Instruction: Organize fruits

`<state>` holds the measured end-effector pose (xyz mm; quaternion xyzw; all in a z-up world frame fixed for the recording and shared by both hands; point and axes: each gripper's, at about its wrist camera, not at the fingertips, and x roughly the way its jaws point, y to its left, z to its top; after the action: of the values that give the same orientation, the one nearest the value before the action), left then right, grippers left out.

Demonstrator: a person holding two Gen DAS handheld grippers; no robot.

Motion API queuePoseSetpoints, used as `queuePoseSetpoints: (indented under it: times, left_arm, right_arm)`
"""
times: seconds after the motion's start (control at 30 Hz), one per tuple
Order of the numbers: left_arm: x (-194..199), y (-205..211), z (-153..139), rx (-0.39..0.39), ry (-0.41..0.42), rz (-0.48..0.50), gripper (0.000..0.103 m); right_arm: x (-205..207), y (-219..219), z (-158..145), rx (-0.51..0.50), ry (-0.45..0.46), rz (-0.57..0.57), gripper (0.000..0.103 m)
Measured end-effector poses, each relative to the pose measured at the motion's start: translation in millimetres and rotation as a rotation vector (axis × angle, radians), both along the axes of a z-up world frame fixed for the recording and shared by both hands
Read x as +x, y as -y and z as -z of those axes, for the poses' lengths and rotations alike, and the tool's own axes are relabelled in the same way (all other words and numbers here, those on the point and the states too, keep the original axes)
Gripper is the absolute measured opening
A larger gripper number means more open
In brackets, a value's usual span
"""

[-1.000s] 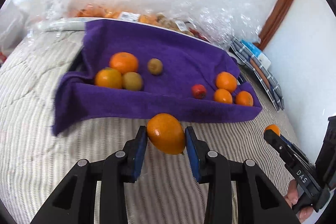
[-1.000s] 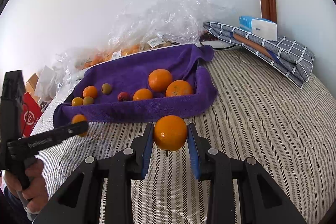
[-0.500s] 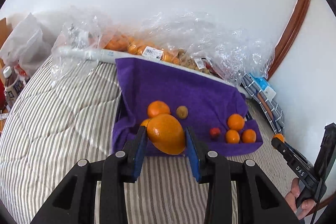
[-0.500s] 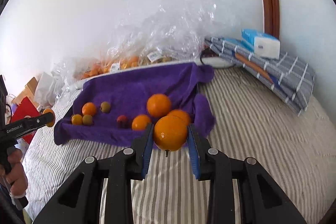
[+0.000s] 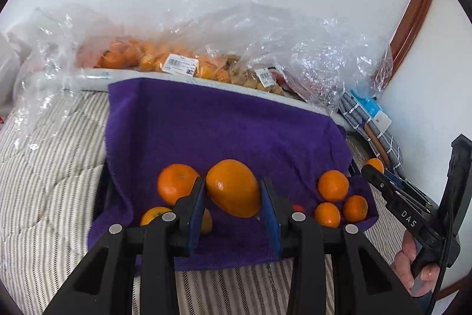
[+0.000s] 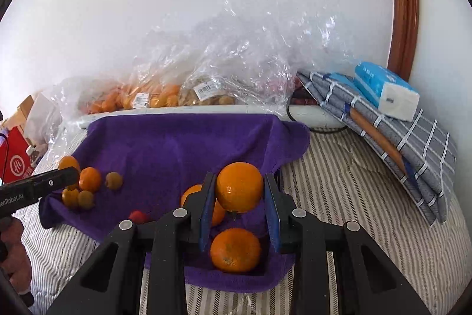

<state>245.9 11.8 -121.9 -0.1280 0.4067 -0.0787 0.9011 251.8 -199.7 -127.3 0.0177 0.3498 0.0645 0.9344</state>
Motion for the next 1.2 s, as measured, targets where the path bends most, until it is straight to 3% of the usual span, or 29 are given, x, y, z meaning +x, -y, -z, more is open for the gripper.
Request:
queuePoseSetpoints:
  times: [0.23,0.77,1.03,1.1,1.2]
  left_arm:
    - [7,6,18,-0.004,-0.031,0.024,0.035]
    - [7,7,21,-0.001,-0.019,0.034,0.035]
    - [6,11,22,0.02,-0.009,0.048,0.035]
    - [5,9,19,-0.002,0.003,0.057,0.044]
    - [1,8,14,-0.008,0.033,0.055,0.048]
  right_arm:
    - [6,5,17,0.022,-0.036,0.02,0.032]
    - [8,-2,29,-0.009,-0.048,0.036,0.032]
    - [1,-6,22,-0.01,-0.006,0.017,0.05]
    - [-4,-7,19,-0.017,0.02,0.019,0.062]
    - [-10,-5,14,-0.006,0.063,0.031,0.065]
